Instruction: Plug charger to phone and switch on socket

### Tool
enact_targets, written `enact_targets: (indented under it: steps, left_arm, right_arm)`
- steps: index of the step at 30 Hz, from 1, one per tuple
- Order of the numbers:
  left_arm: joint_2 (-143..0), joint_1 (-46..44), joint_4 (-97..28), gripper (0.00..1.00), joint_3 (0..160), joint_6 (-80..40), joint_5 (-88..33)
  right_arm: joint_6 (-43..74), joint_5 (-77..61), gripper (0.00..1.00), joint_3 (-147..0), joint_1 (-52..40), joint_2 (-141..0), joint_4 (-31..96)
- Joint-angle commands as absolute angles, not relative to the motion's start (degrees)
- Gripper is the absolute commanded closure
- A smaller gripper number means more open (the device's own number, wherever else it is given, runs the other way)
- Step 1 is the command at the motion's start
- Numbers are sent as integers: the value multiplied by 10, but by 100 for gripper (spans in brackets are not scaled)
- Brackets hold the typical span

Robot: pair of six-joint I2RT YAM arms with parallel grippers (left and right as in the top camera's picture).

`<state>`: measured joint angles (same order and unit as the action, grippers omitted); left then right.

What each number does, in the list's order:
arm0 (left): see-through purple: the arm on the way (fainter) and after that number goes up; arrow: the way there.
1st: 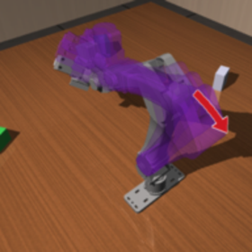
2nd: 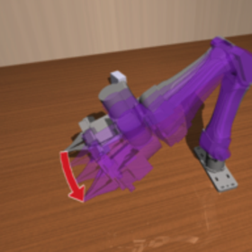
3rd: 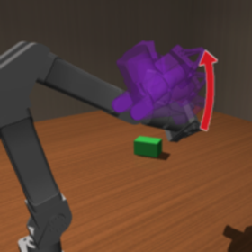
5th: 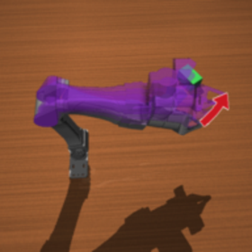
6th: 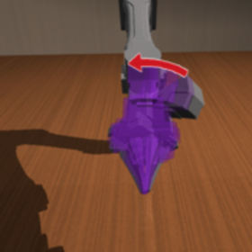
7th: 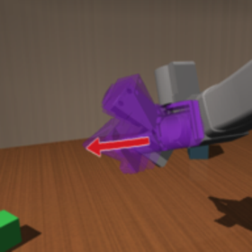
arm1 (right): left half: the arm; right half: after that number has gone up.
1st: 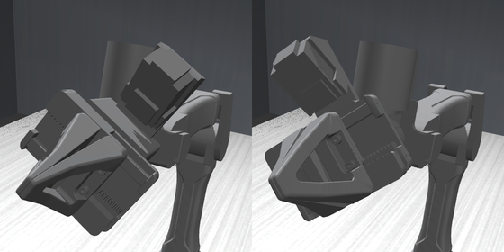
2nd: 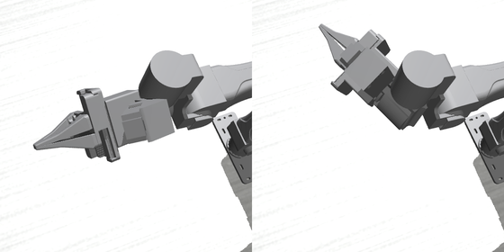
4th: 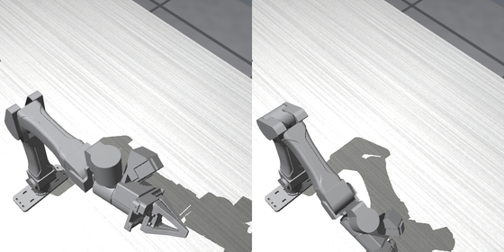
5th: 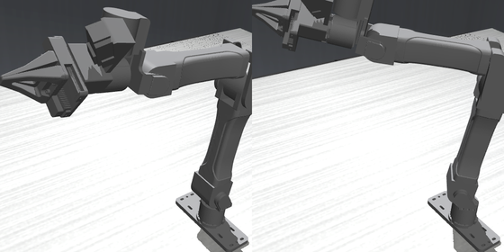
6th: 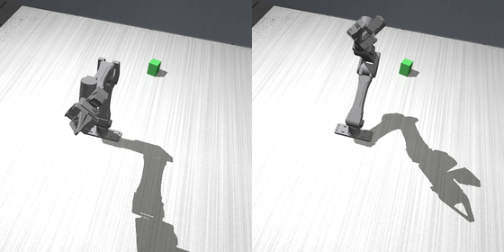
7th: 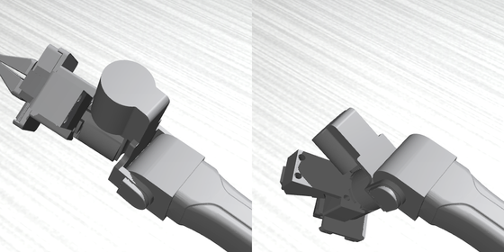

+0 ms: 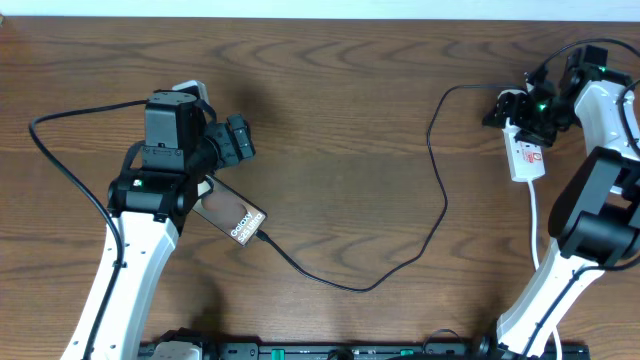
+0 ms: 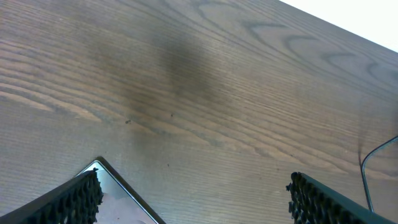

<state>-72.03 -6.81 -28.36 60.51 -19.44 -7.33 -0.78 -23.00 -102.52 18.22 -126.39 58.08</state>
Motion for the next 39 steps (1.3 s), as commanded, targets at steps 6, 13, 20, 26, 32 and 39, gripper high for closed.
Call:
enact_targets:
  steps: [6, 13, 20, 26, 32, 39]
  left_arm:
    - [-721, -69, -285, 6, 611, -191, -68]
    - [-721, -69, -294, 6, 611, -191, -68]
    - [-721, -69, -298, 6, 611, -191, -68]
    - [-721, -69, -298, 7, 611, -191, -68]
    - [-721, -69, -298, 6, 611, -191, -68]
    - [-721, -69, -298, 6, 611, -191, -68]
  right_arm:
    - [37, -201, 17, -1023, 171, -1102, 608]
    - [180, -41, 1, -1023, 142, -1004, 683]
    - [259, -36, 1, -1023, 100, -974, 738]
    - [259, -35, 1, -1023, 82, -975, 737]
    - [259, -35, 1, -1023, 82, -975, 737]
    - [259, -35, 1, -1023, 82, -975, 737]
